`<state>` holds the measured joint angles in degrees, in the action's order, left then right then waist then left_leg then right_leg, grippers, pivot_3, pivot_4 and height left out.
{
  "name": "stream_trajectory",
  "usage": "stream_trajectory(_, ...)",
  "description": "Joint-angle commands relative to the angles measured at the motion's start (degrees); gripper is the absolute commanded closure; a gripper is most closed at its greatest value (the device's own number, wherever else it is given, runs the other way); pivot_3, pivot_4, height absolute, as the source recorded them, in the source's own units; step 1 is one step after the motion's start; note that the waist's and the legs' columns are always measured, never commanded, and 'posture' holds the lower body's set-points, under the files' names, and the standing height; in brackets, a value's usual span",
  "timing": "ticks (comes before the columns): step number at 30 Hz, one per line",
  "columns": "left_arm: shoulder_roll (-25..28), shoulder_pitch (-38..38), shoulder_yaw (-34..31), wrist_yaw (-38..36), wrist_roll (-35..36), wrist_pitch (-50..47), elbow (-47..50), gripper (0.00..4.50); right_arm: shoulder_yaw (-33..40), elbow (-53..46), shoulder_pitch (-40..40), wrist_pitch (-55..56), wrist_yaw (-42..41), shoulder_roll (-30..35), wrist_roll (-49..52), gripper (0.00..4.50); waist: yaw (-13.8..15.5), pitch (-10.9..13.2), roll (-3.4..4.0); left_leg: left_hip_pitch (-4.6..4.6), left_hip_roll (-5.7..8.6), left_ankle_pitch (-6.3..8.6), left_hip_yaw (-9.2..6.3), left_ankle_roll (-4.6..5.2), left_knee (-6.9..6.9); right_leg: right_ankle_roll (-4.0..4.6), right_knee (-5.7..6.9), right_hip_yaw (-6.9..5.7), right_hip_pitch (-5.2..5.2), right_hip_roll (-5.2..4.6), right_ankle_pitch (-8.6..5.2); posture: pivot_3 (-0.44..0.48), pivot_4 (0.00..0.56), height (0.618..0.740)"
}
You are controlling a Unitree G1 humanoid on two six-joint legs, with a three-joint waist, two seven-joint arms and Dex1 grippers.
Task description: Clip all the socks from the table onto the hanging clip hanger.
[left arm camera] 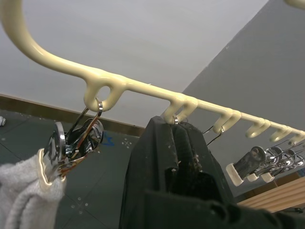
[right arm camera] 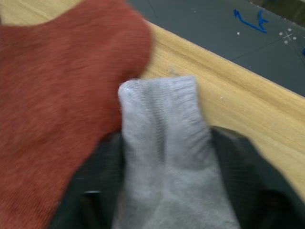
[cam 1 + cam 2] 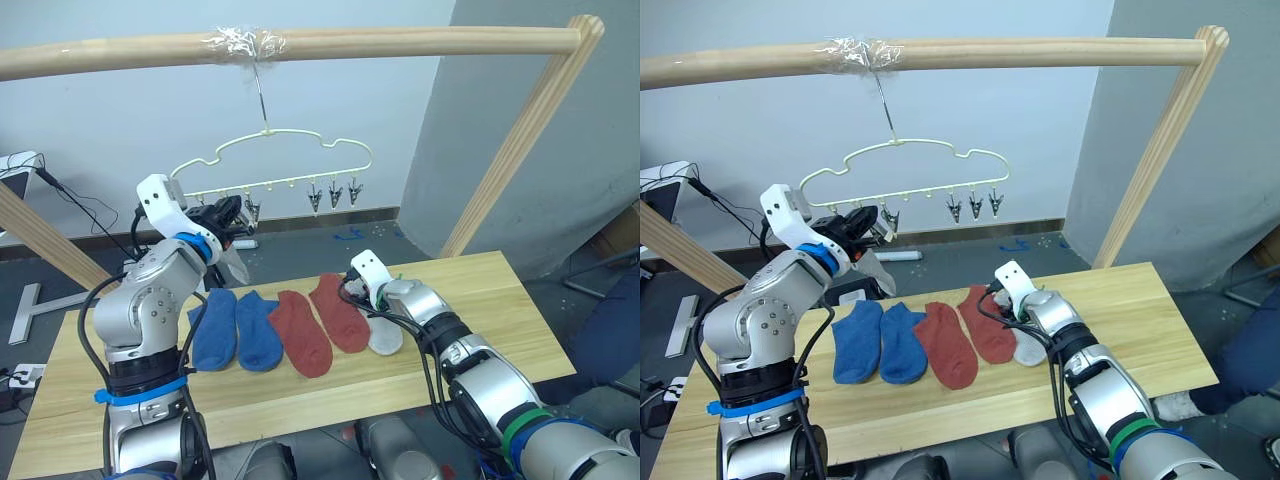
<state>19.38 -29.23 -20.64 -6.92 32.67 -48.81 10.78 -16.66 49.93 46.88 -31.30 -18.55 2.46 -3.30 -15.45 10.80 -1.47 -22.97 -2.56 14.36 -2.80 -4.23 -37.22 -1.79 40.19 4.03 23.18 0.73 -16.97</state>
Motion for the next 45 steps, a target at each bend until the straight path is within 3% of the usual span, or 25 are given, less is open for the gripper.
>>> stream_trajectory(1,0.88,-0.9,-0.4,-0.55,1.14,0.33,3.2,4.5,1.28,0.31,0.05,0.04,0.49,0.1,-0.84,3.16,0.0,0.0,0.0,0.0,0.0,0.0,0.0,0.0,0.0,0.0,0.0,0.0,0.0,0.0,0.0,-0.258,0.149,0.74)
stream_trajectory(5,0.79,-0.56,-0.19,-0.65,1.06,0.41,3.28,4.5,1.78,-0.17,0.1,-0.45,0.19,0.1,-0.99,4.46,-0.03,0.0,0.0,0.0,0.0,0.0,0.0,0.0,0.0,0.0,0.0,0.0,0.0,0.0,0.0,-0.259,0.148,0.74)
stream_trajectory(13,0.65,-0.22,0.02,-0.8,1.03,0.54,3.47,4.5,1.43,-3.89,-1.09,-3.64,-2.06,-0.06,-0.81,4.46,-0.03,0.0,0.0,0.0,0.0,0.0,-0.01,0.0,0.0,0.0,0.01,-0.01,0.0,0.0,0.0,-0.259,0.149,0.74)
stream_trajectory(24,1.1,0.39,-0.25,-1.48,1.62,-0.03,3.94,4.5,-1.47,-32.05,-6.89,-19.42,-9.51,7.9,-0.53,4.46,0.79,0.0,0.0,0.02,-0.01,0.0,-0.01,0.0,-0.03,0.0,0.05,0.0,0.0,0.03,0.0,-0.261,0.149,0.74)
stream_trajectory(32,0.9,0.2,-0.84,-1.8,4.15,-2.13,4.09,4.5,-0.17,-45.87,-6.11,-26.29,-13.07,6.18,4.74,4.46,0.85,0.0,0.0,0.02,-0.01,0.0,-0.04,0.0,-0.06,0.0,0.11,0.01,0.01,0.07,0.0,-0.267,0.151,0.74)
stream_trajectory(38,0.73,-1.35,-2.99,-0.64,8.28,-5.44,3.5,4.5,1.36,-47.07,-1.87,-26.41,-12.51,-0.17,9.05,4.46,0.66,0.0,0.0,0.03,-0.03,0.0,-0.08,0.0,-0.07,0.0,0.15,-0.02,0.02,0.08,0.0,-0.271,0.152,0.74)
stream_trajectory(45,0.18,-3.23,-6.36,1.69,12.24,-7.66,2.44,4.5,0.01,-39.57,2.75,-21.15,-10.88,-6.1,9.46,4.46,0.94,0.0,0.0,0.0,-0.01,0.0,-0.09,0.0,-0.07,0.0,0.11,-0.04,0.02,0.05,0.0,-0.26,0.15,0.74)
